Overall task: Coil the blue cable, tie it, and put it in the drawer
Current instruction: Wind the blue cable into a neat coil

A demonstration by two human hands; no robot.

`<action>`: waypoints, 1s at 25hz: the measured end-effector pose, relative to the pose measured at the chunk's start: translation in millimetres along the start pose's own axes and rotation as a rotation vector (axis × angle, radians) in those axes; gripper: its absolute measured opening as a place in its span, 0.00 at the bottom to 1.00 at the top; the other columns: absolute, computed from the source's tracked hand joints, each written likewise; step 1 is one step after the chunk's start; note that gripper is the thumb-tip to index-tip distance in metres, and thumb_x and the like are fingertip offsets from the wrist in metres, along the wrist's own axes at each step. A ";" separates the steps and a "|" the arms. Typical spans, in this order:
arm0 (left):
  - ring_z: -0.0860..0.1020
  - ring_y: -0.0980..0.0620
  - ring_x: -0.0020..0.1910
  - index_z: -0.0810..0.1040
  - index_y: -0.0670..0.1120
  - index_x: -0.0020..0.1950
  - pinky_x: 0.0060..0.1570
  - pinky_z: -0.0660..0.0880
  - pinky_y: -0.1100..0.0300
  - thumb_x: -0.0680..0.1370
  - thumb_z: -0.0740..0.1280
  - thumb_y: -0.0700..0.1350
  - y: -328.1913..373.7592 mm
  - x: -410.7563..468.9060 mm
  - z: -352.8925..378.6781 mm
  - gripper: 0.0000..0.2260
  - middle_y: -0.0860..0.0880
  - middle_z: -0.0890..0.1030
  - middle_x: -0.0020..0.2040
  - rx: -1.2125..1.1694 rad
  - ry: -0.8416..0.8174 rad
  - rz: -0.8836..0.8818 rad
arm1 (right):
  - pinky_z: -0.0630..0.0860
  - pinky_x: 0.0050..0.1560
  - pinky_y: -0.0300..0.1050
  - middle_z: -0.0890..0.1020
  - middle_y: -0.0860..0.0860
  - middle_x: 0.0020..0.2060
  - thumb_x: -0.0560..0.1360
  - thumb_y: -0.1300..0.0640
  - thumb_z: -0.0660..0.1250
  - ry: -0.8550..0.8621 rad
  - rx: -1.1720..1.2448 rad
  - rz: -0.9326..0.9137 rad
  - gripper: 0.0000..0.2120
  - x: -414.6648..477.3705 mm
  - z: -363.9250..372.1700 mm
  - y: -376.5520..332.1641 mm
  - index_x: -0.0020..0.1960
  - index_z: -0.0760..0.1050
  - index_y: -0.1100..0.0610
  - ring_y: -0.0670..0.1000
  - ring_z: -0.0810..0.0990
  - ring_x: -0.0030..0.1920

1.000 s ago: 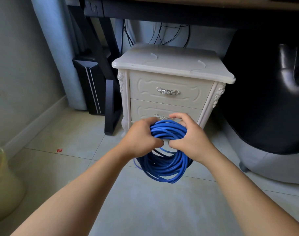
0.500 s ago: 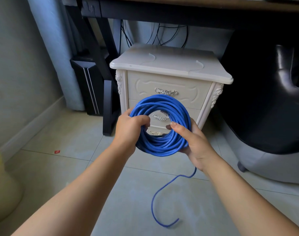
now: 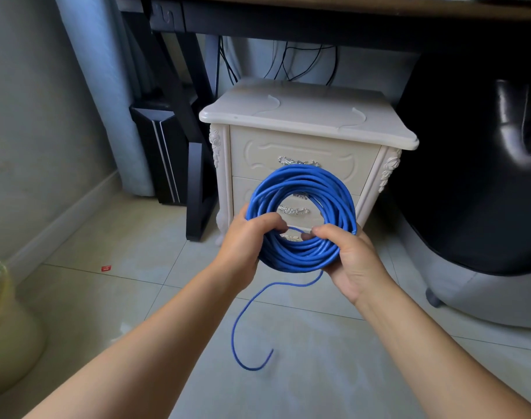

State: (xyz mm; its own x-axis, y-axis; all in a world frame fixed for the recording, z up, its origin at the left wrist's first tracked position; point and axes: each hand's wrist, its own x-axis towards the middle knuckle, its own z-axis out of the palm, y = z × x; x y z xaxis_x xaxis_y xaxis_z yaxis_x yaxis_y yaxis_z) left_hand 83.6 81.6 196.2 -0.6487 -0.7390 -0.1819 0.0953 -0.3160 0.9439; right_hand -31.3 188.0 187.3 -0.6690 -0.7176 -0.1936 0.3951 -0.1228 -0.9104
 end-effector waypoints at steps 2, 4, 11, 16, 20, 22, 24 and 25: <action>0.80 0.44 0.46 0.78 0.46 0.46 0.55 0.76 0.46 0.66 0.73 0.44 1.6 -0.3 -3.2 0.11 0.46 0.80 0.40 0.122 -0.055 -0.024 | 0.76 0.43 0.51 0.76 0.56 0.32 0.70 0.74 0.63 0.029 0.023 -0.030 0.13 2.0 -0.4 -4.2 0.47 0.74 0.58 0.53 0.79 0.34; 0.80 0.49 0.48 0.78 0.46 0.52 0.53 0.76 0.51 0.67 0.75 0.48 5.0 0.1 -6.0 0.16 0.48 0.81 0.43 0.233 -0.102 -0.022 | 0.74 0.43 0.51 0.74 0.56 0.34 0.64 0.73 0.65 0.050 0.002 -0.062 0.14 6.0 -3.6 -8.5 0.44 0.73 0.57 0.55 0.76 0.37; 0.72 0.69 0.58 0.63 0.61 0.74 0.59 0.68 0.69 0.69 0.78 0.47 11.1 0.8 -13.1 0.38 0.59 0.70 0.67 0.788 -0.128 0.390 | 0.76 0.43 0.45 0.83 0.46 0.40 0.60 0.65 0.72 0.015 -0.701 -0.289 0.22 4.6 -9.4 -19.5 0.50 0.76 0.48 0.47 0.80 0.39; 0.77 0.57 0.53 0.69 0.56 0.70 0.53 0.75 0.63 0.67 0.75 0.42 3.3 1.8 -13.0 0.33 0.55 0.76 0.58 0.969 -0.214 0.421 | 0.77 0.43 0.41 0.82 0.43 0.43 0.62 0.63 0.72 -0.176 -1.030 -0.306 0.25 -5.0 -2.0 -20.8 0.54 0.74 0.43 0.45 0.80 0.42; 0.75 0.58 0.32 0.74 0.49 0.48 0.31 0.71 0.68 0.66 0.72 0.36 1.1 1.5 -8.5 0.15 0.53 0.78 0.37 0.885 -0.097 0.348 | 0.75 0.38 0.38 0.81 0.43 0.43 0.63 0.65 0.70 -0.181 -0.950 -0.297 0.27 -7.9 -1.1 -21.7 0.55 0.73 0.41 0.43 0.78 0.36; 0.72 0.58 0.28 0.75 0.48 0.46 0.28 0.69 0.67 0.66 0.71 0.34 2.1 0.7 -5.1 0.14 0.55 0.76 0.32 0.781 -0.071 0.312 | 0.76 0.37 0.35 0.80 0.45 0.46 0.65 0.65 0.72 -0.180 -0.891 -0.296 0.30 -8.0 -2.6 -24.8 0.59 0.72 0.39 0.43 0.79 0.36; 0.72 0.57 0.26 0.76 0.46 0.46 0.28 0.69 0.66 0.66 0.71 0.33 5.0 0.7 -4.2 0.14 0.56 0.75 0.29 0.677 -0.046 0.262 | 0.77 0.43 0.34 0.81 0.45 0.49 0.67 0.63 0.75 -0.198 -0.791 -0.262 0.30 -6.9 -6.5 -27.7 0.62 0.72 0.41 0.43 0.82 0.42; 0.71 0.56 0.26 0.76 0.45 0.46 0.29 0.69 0.65 0.66 0.71 0.32 6.4 1.3 -4.7 0.13 0.57 0.74 0.28 0.608 -0.026 0.233 | 0.77 0.47 0.36 0.82 0.44 0.50 0.67 0.61 0.77 -0.224 -0.715 -0.227 0.28 -6.0 -8.9 -28.2 0.62 0.73 0.43 0.42 0.83 0.46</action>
State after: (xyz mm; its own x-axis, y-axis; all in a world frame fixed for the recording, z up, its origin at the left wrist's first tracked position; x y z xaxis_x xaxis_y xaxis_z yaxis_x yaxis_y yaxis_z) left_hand 86.9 75.8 200.7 -0.6817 -0.7302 0.0458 -0.2038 0.2497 0.9466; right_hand -44.1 201.8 210.9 -0.5122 -0.8581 0.0351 -0.2886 0.1335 -0.9481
